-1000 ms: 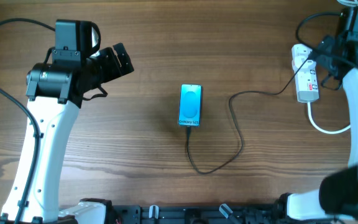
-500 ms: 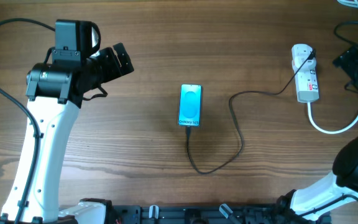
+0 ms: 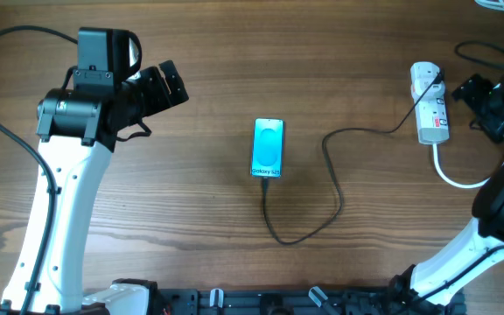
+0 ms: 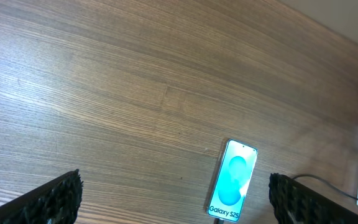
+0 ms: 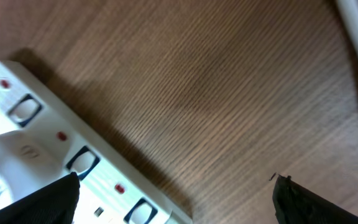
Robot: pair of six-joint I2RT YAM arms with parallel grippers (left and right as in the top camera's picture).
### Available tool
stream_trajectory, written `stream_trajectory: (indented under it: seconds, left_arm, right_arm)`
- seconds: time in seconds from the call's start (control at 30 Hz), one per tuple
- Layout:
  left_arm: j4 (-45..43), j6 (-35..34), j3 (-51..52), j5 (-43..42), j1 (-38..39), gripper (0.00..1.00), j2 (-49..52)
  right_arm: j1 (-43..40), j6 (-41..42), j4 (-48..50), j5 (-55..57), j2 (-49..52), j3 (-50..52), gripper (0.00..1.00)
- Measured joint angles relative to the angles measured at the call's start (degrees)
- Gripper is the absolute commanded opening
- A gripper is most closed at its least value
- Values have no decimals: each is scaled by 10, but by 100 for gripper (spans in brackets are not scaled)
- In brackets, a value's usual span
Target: Plug charger to phone and switch on socket
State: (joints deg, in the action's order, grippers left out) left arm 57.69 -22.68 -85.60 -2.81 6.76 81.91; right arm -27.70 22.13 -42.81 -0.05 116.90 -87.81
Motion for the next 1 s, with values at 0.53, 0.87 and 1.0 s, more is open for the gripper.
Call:
stream_trajectory:
  seconds: [0.53, 0.87, 1.0]
  left_arm:
    - [0, 0, 0, 0, 0, 100, 0]
    - [0, 0, 0, 0, 0, 100, 0]
    - [0, 0, 0, 0, 0, 100, 0]
  right_arm:
    - [0, -4, 40, -10, 17, 1, 100]
    - [1, -3, 94, -34, 19, 41, 100]
    - [5, -1, 95, -38, 22, 41, 100]
